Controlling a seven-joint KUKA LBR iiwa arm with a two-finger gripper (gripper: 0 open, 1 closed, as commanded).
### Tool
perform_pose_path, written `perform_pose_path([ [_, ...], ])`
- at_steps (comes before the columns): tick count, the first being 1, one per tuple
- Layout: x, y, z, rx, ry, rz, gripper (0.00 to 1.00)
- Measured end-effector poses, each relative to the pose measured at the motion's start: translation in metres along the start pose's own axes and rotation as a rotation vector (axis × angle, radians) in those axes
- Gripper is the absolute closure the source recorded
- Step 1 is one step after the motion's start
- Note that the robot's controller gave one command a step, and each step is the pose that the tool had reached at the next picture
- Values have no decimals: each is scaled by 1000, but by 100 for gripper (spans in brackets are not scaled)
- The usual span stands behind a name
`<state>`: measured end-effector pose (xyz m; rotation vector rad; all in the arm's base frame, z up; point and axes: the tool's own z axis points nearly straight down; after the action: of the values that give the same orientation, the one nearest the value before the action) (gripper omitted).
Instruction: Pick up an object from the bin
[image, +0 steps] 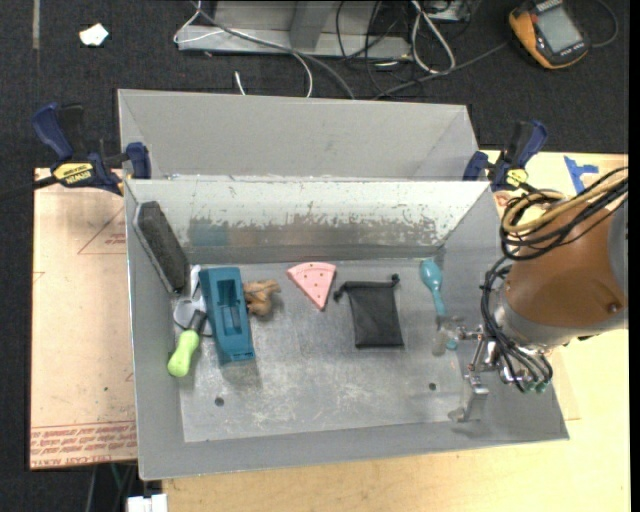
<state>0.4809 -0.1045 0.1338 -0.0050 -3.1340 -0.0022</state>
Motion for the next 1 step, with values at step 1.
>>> perform_pose_path([
  [1, -2, 0, -4, 1, -7, -3, 0],
])
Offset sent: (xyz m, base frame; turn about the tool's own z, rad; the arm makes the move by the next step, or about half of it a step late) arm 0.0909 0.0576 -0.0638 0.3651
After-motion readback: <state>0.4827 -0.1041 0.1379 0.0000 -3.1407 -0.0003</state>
